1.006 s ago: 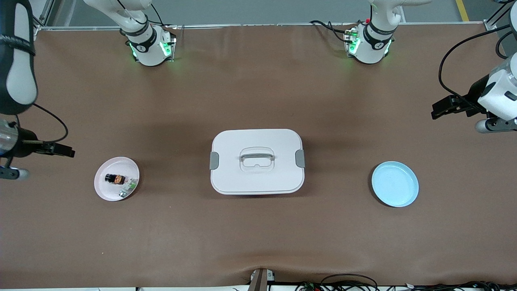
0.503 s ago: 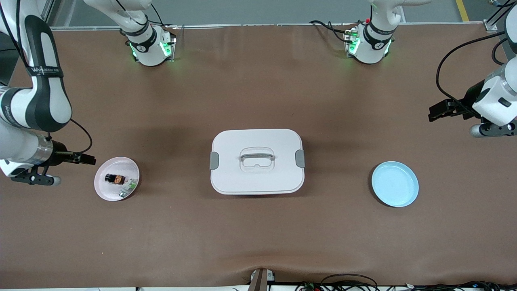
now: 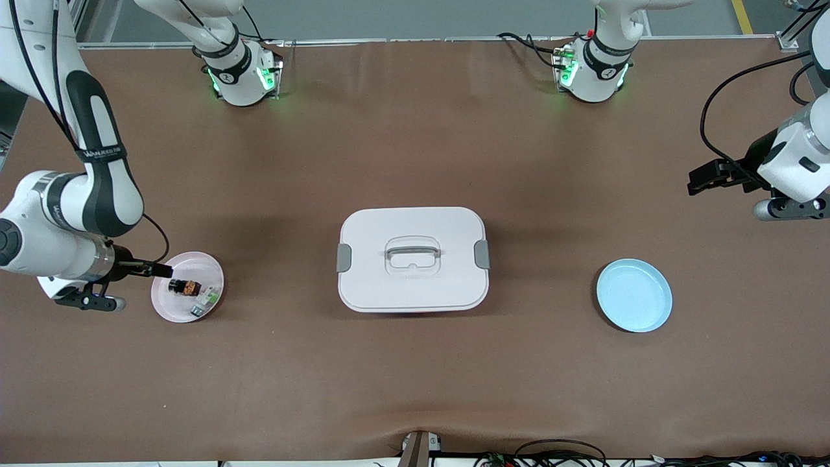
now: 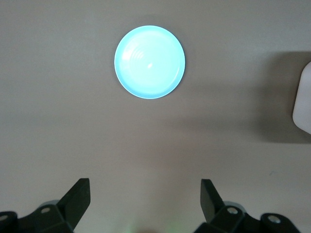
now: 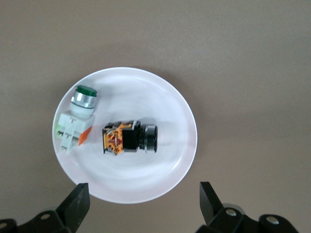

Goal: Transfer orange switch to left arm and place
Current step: 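Move the right gripper down over the black-orange switch on the white plate, then close the right gripper on the black-orange switch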

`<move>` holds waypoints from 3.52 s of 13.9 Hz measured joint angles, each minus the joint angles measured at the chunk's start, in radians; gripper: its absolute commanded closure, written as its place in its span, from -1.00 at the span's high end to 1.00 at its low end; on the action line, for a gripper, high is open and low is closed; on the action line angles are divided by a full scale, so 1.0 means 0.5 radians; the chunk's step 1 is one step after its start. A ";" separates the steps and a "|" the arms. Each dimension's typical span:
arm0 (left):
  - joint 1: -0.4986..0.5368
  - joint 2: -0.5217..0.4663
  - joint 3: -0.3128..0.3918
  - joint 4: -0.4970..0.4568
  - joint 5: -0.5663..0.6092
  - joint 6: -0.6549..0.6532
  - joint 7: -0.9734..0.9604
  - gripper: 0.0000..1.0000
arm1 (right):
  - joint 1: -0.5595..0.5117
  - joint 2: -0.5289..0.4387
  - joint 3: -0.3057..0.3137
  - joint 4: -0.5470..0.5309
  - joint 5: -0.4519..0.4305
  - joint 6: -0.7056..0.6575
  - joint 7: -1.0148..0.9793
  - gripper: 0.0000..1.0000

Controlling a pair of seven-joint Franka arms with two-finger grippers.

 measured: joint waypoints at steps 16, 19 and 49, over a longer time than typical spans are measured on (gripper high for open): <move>-0.005 0.004 0.000 0.010 0.000 0.001 0.079 1.00 | 0.063 0.281 0.018 0.000 0.085 0.326 0.074 1.00; -0.005 0.004 0.000 0.010 0.000 0.001 0.079 1.00 | 0.063 0.292 0.017 0.000 0.086 0.349 0.074 1.00; -0.002 0.038 0.000 0.010 0.000 0.001 0.078 1.00 | 0.008 0.325 -0.001 0.003 0.126 0.189 0.084 -1.00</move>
